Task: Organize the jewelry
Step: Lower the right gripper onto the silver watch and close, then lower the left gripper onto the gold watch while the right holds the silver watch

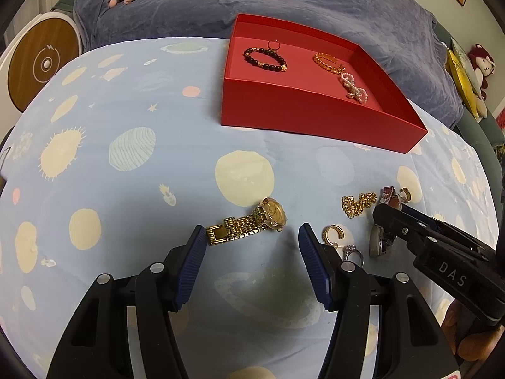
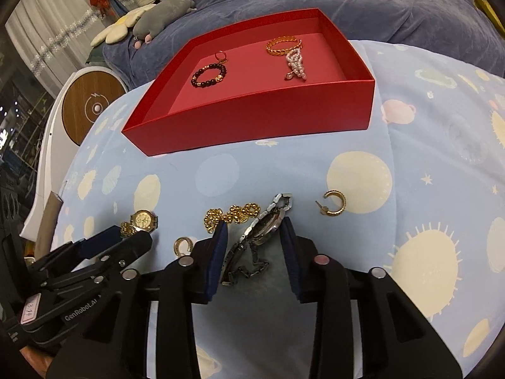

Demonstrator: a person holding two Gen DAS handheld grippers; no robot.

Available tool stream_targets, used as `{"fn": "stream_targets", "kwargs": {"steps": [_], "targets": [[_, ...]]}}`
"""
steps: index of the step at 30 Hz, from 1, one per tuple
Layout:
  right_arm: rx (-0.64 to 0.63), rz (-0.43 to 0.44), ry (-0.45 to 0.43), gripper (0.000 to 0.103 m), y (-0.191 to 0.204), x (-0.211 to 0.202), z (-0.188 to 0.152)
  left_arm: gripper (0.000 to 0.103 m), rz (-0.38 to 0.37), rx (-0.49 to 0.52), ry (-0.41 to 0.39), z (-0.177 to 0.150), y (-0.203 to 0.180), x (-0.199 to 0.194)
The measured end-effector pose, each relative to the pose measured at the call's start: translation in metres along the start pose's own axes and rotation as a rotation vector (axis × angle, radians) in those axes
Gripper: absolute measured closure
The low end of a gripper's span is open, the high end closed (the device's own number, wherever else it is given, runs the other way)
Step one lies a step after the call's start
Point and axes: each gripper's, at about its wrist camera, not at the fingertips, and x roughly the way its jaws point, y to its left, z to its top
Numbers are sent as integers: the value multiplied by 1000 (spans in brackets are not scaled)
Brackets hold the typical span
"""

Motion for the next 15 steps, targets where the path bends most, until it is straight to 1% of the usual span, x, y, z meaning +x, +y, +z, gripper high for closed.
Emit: {"fn": "stream_targets", "kwargs": {"steps": [1, 2, 3, 6, 15], "targets": [[7, 8, 7, 83, -2, 0, 0, 45, -3, -2, 1, 0, 1, 0], [15, 18, 12, 91, -4, 0, 0, 45, -5, -3, 1, 0, 1, 0], [16, 26, 17, 94, -5, -1, 0, 45, -7, -4, 2, 0, 2, 0], [-6, 16, 25, 95, -6, -5, -4, 45, -11, -3, 5, 1, 3, 0], [-5, 49, 74, 95, -16, -19, -17, 45, -16, -1, -1, 5, 3, 2]]}}
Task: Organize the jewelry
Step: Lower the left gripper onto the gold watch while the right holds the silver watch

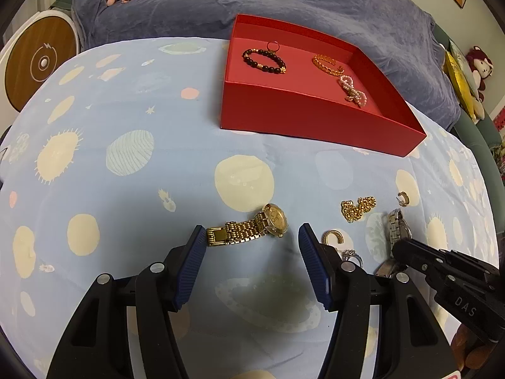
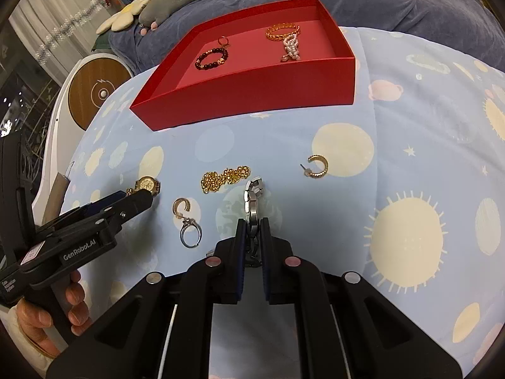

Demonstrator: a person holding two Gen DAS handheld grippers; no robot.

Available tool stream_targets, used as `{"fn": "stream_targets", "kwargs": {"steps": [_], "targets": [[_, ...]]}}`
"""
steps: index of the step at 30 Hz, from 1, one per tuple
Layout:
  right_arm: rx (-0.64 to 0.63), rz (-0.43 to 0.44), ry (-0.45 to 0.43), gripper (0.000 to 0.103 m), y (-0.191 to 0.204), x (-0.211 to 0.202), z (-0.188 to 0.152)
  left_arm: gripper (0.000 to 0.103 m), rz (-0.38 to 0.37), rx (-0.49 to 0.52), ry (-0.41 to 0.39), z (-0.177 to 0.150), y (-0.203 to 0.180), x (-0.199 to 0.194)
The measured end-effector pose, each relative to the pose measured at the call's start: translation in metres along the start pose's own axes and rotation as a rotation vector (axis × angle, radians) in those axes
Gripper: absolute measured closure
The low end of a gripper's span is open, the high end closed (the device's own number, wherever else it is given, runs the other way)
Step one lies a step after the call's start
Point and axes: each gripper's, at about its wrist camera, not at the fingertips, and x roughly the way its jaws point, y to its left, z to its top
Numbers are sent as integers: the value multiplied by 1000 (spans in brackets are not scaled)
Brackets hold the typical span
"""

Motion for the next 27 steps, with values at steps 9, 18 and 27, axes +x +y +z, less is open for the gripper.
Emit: {"fn": "stream_targets", "kwargs": {"steps": [9, 18, 27], "targets": [[9, 7, 12, 95, -2, -2, -1, 71, -18, 47, -6, -3, -12, 0], [4, 2, 14, 95, -1, -3, -1, 72, -64, 71, 11, -11, -19, -5], [8, 10, 20, 95, -1, -4, -2, 63, -48, 151, -28, -5, -28, -5]]}}
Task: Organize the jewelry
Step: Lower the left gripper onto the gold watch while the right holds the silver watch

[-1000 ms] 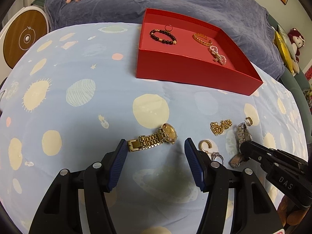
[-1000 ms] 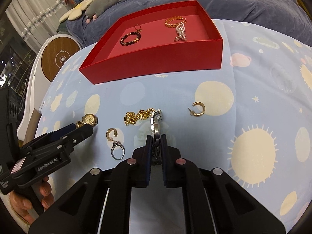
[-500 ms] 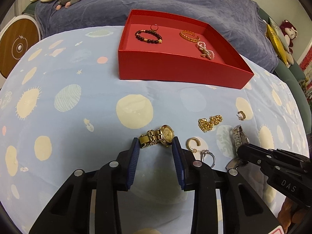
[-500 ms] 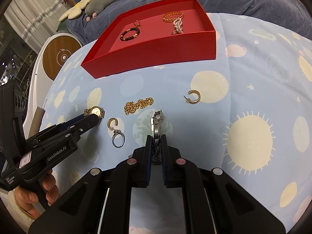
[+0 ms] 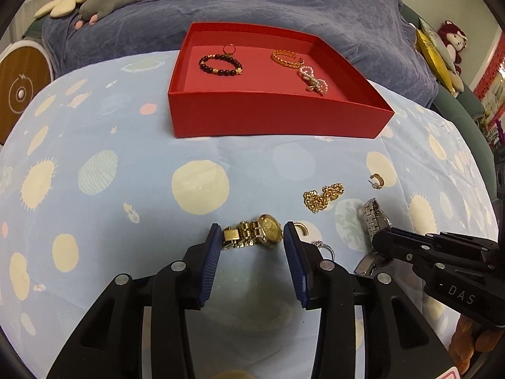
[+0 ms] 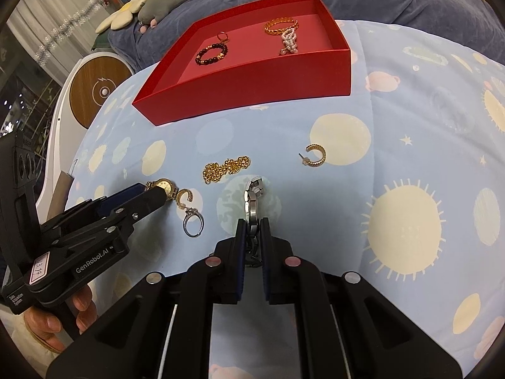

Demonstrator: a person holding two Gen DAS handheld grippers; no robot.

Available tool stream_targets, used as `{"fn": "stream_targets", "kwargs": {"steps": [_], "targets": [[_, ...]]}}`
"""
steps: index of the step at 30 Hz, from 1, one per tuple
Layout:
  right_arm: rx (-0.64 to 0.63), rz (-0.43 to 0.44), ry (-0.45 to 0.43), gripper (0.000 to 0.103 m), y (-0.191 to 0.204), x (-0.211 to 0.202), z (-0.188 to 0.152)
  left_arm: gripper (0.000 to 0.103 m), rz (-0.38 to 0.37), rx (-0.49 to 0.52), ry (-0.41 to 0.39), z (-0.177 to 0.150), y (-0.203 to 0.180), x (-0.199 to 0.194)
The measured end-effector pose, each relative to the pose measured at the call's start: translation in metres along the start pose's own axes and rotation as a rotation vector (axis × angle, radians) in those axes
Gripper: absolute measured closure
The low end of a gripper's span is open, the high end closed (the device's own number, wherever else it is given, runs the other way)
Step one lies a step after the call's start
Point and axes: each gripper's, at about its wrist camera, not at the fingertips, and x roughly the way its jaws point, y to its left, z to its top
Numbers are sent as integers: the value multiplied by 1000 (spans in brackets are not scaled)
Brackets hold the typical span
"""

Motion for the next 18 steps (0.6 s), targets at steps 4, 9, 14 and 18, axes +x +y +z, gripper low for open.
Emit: {"fn": "stream_targets", "kwargs": {"steps": [4, 9, 14, 18], "targets": [[1, 1, -2, 95, 0, -2, -1, 55, 10, 67, -55, 7, -6, -8], [-1, 2, 3, 95, 2, -2, -2, 54, 9, 89, -27, 3, -10, 2], [-6, 3, 10, 95, 3, -3, -4, 60, -26, 62, -3, -2, -8, 5], [-10, 1, 15, 95, 4, -2, -5, 81, -57, 68, 6, -7, -14, 1]]}}
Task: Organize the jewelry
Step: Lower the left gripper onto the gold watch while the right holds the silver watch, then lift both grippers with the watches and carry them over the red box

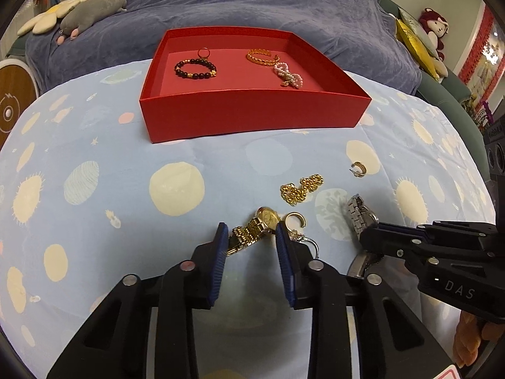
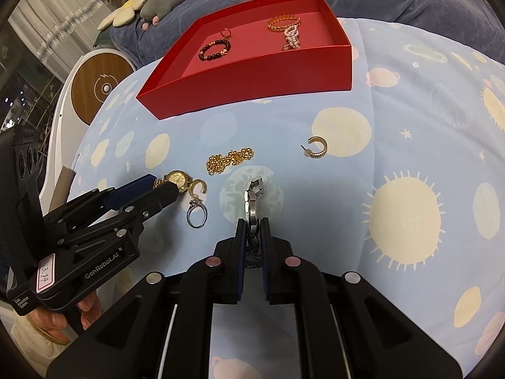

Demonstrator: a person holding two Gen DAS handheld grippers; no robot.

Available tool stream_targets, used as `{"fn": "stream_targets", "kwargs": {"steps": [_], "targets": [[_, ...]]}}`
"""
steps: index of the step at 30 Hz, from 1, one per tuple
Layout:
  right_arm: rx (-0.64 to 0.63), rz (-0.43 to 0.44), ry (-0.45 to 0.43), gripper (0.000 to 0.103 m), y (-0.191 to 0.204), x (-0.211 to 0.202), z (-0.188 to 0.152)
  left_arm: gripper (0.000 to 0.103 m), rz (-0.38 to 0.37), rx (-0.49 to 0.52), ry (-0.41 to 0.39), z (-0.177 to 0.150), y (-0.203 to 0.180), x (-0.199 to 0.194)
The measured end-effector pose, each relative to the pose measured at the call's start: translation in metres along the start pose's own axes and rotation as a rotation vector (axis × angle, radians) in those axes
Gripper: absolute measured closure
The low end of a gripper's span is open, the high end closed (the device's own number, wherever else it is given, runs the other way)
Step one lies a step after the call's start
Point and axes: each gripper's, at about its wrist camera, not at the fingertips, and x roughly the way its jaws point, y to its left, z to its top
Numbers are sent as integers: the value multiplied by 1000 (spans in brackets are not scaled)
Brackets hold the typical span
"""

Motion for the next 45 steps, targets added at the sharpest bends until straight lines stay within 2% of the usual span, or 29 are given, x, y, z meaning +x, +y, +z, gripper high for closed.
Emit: {"fn": "stream_targets", "kwargs": {"steps": [1, 2, 9, 14, 16, 18, 23, 26, 28, 31, 45], "targets": [[-1, -1, 1, 95, 0, 0, 0, 90, -8, 3, 5, -2, -2, 0], [-3, -1, 1, 95, 1, 0, -1, 92, -19, 6, 9, -3, -5, -1], [-6, -5, 0, 95, 1, 1, 1, 93, -61, -12, 33, -8, -10, -3], [-2, -6, -2, 95, 0, 0, 1, 88, -45, -11, 13, -4, -11, -3], [-2, -6, -3, 95, -1, 0, 1, 75, -40, 1, 2, -1, -14, -2], [-1, -6, -3, 95, -1, 0, 1, 70, -34, 19, -6, 0, -19, 0], [-1, -7, -3, 95, -1, -1, 1, 70, -39, 46, 5, 1, -27, 13], [-9, -16, -9, 95, -1, -2, 1, 75, -40, 52, 3, 0, -28, 14], [-17, -23, -15, 95, 0, -3, 2, 87, -49, 47, 10, 0, -28, 14], [-27, -25, -19, 95, 2, -4, 2, 92, -55, 34, 13, 0, -25, 12], [-59, -26, -54, 95, 10, -15, 2, 94, -57, -32, -45, 5, -8, -23]]}}
